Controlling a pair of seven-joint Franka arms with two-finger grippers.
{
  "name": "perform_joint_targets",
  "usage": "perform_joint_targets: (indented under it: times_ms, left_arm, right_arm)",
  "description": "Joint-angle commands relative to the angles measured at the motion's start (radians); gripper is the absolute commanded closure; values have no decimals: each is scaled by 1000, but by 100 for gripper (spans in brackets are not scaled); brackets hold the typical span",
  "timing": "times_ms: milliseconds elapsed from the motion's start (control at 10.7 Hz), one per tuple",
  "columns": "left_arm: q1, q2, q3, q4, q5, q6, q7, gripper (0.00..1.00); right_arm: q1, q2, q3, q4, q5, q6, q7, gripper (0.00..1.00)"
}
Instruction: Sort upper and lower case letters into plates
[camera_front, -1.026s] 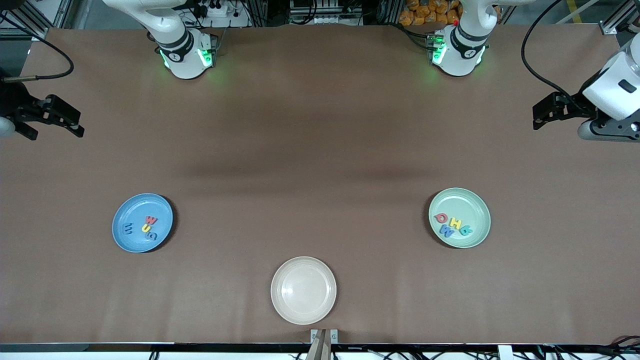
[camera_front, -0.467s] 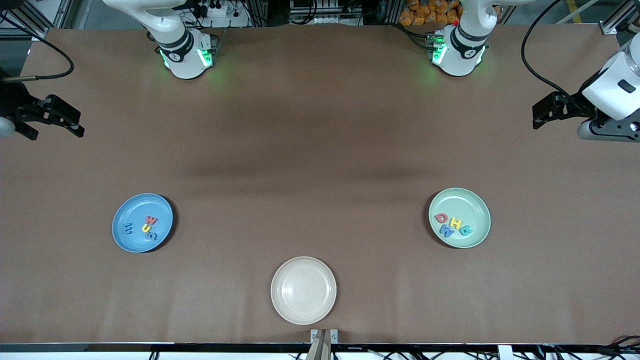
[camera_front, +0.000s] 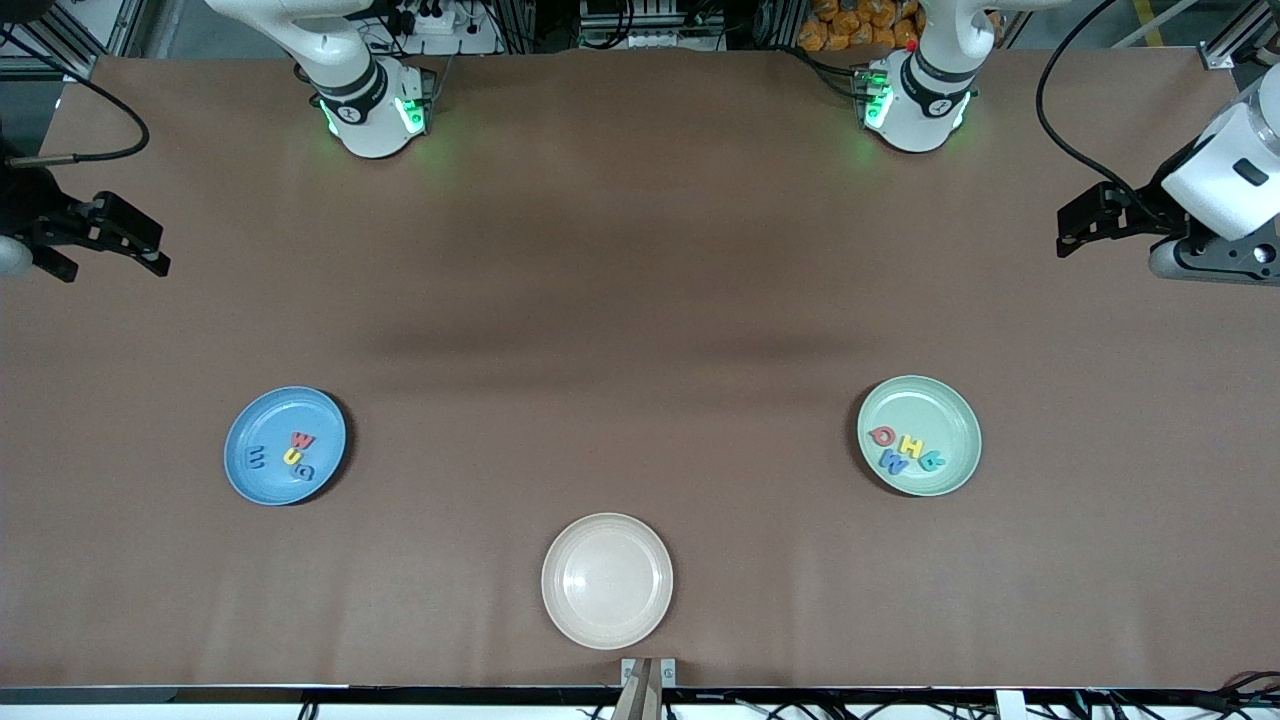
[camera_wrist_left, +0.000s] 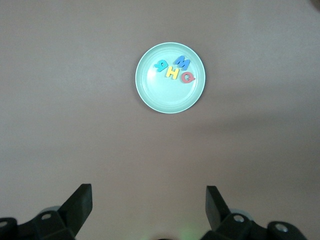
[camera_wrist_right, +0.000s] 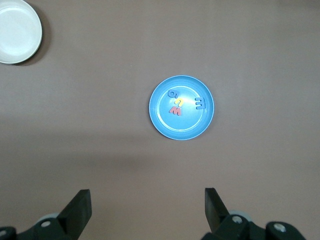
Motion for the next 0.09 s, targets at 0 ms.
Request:
perform_joint_targets:
  times_ms: [0]
  left_arm:
    - [7,14,-1,27,-25,-21,-3,0]
  right_arm:
    - [-11,-2,5,1,18,0,11,0]
